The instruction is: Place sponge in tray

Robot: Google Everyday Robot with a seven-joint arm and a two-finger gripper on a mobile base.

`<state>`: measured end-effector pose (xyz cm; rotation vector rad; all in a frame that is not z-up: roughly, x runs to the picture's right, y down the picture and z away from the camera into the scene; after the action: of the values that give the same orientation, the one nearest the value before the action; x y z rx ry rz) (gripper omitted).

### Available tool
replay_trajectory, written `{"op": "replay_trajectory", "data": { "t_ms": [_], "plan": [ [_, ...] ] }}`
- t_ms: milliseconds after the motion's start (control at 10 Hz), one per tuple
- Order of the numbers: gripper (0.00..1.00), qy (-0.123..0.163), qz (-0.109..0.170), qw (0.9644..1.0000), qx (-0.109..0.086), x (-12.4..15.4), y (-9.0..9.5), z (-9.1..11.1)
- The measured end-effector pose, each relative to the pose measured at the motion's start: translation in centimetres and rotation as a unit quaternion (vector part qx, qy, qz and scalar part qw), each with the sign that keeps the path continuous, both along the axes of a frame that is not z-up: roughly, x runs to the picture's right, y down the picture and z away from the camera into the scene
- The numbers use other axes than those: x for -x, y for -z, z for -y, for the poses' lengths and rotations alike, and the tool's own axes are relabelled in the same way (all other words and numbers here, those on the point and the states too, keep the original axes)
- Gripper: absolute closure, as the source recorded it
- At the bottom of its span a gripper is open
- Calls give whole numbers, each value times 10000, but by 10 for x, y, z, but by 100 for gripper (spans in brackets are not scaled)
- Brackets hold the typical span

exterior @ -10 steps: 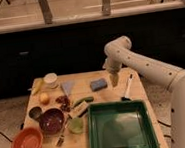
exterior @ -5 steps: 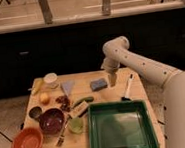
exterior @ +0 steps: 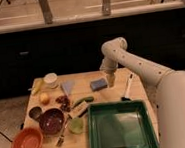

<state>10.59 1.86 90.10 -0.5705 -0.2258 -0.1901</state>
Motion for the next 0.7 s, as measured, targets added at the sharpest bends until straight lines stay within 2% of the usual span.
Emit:
{"op": "replay_trajectory", "data": {
  "t_ms": [700],
  "plan": [
    [20, -75, 1, 9996, 264, 2, -20, -10]
  ]
}}
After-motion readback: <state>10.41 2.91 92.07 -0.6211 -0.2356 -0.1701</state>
